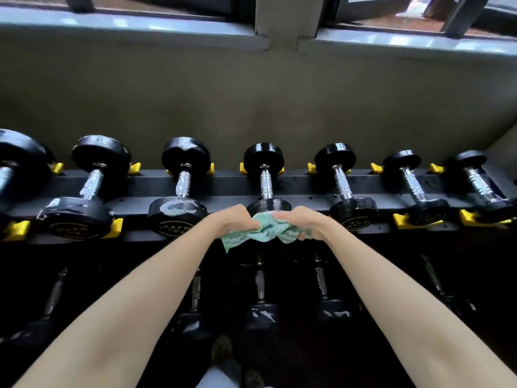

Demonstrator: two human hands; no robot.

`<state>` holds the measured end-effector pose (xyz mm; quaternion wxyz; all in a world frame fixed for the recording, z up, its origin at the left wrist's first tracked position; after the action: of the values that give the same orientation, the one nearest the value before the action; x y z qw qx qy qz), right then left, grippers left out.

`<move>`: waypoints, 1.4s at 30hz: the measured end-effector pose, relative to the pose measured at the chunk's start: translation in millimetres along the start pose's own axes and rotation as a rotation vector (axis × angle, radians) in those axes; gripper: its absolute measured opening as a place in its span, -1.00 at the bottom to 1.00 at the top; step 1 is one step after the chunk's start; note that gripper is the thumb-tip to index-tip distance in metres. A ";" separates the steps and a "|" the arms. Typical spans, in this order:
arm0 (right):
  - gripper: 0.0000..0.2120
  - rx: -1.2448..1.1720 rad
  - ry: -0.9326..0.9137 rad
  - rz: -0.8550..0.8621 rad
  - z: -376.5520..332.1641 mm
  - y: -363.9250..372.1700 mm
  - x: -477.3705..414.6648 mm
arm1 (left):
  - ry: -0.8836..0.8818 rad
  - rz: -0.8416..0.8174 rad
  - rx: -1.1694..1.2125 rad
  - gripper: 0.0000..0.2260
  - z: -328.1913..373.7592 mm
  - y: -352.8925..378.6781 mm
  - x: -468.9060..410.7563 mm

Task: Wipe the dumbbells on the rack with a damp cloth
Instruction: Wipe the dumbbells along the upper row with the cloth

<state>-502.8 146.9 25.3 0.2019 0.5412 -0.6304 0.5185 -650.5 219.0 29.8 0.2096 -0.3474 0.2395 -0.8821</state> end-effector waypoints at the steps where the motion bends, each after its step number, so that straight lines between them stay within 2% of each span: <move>1: -0.46 -0.038 -0.030 -0.040 -3.5 -0.3 1.4 | 0.000 0.034 0.000 -0.60 -0.1 -8.9 6.4; 3: -0.47 -0.028 -0.124 -0.150 -15.6 3.4 9.5 | 0.017 0.100 -0.018 -0.54 -2.1 -27.6 18.4; 6: -0.55 0.193 -0.244 -0.215 -32.7 12.8 24.1 | 0.092 0.206 -0.085 -0.46 -10.1 -58.1 38.6; 8: -0.56 0.289 -0.311 -0.137 -48.5 19.8 25.5 | 0.143 0.239 -0.139 -0.48 -18.5 -77.7 52.5; 11: -0.91 0.127 -0.460 0.064 -85.2 28.1 27.7 | 0.140 0.155 -0.517 -0.45 -32.1 -105.4 66.2; 13: -0.67 0.034 -0.498 0.180 -102.4 29.9 29.4 | 0.125 0.219 -0.686 -0.62 -35.6 -121.7 67.0; 14: -0.64 0.035 -0.506 0.247 -114.5 33.8 28.8 | 0.117 0.273 -0.704 -0.69 -43.6 -133.7 64.9; 17: -0.75 0.106 -0.468 0.437 -142.9 46.9 18.8 | 0.107 0.345 -0.638 -0.76 -68.6 -162.3 51.7; 20: -0.81 0.072 -0.335 0.524 -148.4 61.4 -0.1 | 0.167 0.349 -0.604 -0.86 -78.0 -176.5 34.0; 21: -0.85 0.041 -0.289 0.543 -145.7 67.4 -6.6 | 0.211 0.340 -0.585 -0.84 -79.3 -177.0 26.1; 23: -0.75 -0.046 -0.209 0.554 -135.9 79.4 -17.8 | 0.270 0.301 -0.490 -0.70 -79.6 -172.3 12.6; 25: -0.64 -0.164 -0.147 0.543 -122.1 92.6 -26.4 | 0.335 0.228 -0.469 -0.60 -79.2 -162.2 -1.7; 28: -0.59 -0.218 -0.088 0.481 -106.5 116.2 -42.0 | 0.367 0.082 -0.462 -0.54 -84.5 -143.9 -25.4; 30: -0.55 -0.279 -0.074 0.339 -101.6 139.0 -52.3 | 0.372 0.019 -0.450 -0.54 -89.9 -135.9 -33.9; 32: -0.47 -0.473 -0.068 0.132 -101.4 159.5 -54.1 | 0.367 -0.010 -0.449 -0.54 -93.7 -134.0 -33.3; 34: -0.45 -0.636 -0.065 0.057 -103.0 168.3 -50.4 | 0.345 -0.013 -0.416 -0.53 -99.1 -138.6 -28.2; 38: -0.53 -0.669 -0.014 0.109 -106.3 160.3 -38.1 | 0.286 -0.034 -0.280 -0.53 -107.1 -149.2 -13.1; 42: -0.60 -0.481 0.003 0.233 -118.8 156.1 -24.8 | 0.230 0.010 -0.125 -0.64 -118.7 -156.5 4.0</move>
<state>-670.1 243.0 -17.6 0.2648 0.4007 -0.7932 0.3742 -769.7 374.5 44.2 0.1631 -0.2552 0.3179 -0.8984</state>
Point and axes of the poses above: each hand's wrist, its own x-axis away from the middle knuckle, its own y-axis out of the palm, z = x × y, the point moved 5 cm from there along -x, towards the middle knuckle, and after that the axes turned 13 degrees about y, right-handed, at the moved point
